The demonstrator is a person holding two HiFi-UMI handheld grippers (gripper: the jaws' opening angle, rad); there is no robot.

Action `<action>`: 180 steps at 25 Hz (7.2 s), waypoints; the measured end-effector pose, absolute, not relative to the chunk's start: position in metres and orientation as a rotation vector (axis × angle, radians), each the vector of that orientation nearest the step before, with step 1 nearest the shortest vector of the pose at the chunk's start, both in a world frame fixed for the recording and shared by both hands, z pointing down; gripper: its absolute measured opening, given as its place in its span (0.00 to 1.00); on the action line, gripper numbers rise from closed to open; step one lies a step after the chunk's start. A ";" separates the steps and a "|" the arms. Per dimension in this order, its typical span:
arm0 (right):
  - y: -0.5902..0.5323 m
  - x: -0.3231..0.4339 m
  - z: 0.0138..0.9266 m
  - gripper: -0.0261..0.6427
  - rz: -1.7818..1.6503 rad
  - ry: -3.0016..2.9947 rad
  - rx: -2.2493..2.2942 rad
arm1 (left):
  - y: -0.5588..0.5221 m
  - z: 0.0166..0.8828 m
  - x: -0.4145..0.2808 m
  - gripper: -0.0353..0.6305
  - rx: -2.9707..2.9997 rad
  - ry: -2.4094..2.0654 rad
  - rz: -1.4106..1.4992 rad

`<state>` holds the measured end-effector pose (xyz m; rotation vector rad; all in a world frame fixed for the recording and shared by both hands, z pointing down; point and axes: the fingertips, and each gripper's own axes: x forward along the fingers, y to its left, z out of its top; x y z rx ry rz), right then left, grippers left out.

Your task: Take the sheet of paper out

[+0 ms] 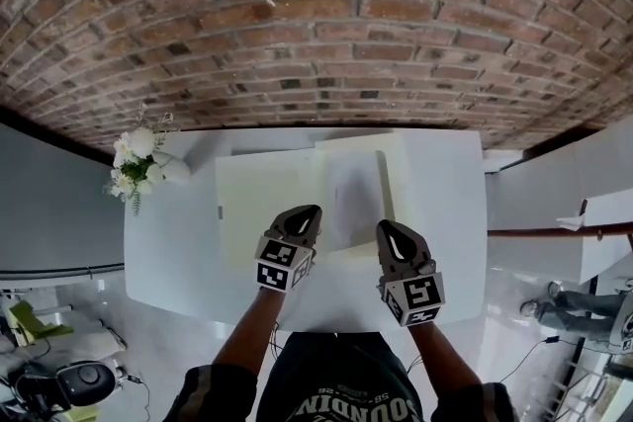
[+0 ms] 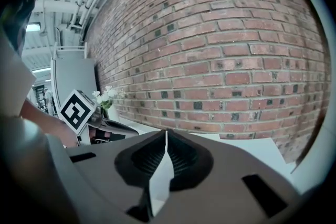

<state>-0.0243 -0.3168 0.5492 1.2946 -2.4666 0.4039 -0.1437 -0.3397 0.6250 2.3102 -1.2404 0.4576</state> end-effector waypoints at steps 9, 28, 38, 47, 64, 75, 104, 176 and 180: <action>-0.319 -0.018 0.568 0.14 0.440 -2.417 1.301 | -0.352 0.663 -0.134 0.07 2.268 -1.184 0.503; -0.317 -0.020 0.593 0.14 0.538 -2.379 1.300 | -0.359 0.717 -0.114 0.25 2.136 -1.045 0.557; -0.318 -0.008 0.600 0.14 0.559 -2.348 1.324 | -0.366 0.747 -0.104 0.25 2.038 -1.020 0.586; -0.315 -0.003 0.607 0.14 0.584 -2.326 1.333 | -0.375 0.773 -0.101 0.25 1.954 -1.045 0.632; -0.308 0.006 0.613 0.14 0.617 -2.302 1.336 | -0.380 0.790 -0.105 0.12 1.953 -1.162 0.746; -0.304 0.007 0.614 0.14 0.623 -2.299 1.336 | -0.381 0.791 -0.110 0.07 1.936 -1.204 0.707; -0.294 -0.012 0.607 0.14 0.594 -2.332 1.283 | -0.370 0.779 -0.162 0.07 1.887 -1.301 0.662; -0.312 -0.072 0.469 0.15 0.136 -2.610 1.206 | -0.302 0.480 -0.265 0.07 2.163 -1.849 0.264; -0.322 -0.065 0.451 0.14 0.075 -2.615 1.273 | -0.304 0.465 -0.268 0.07 2.173 -1.870 0.234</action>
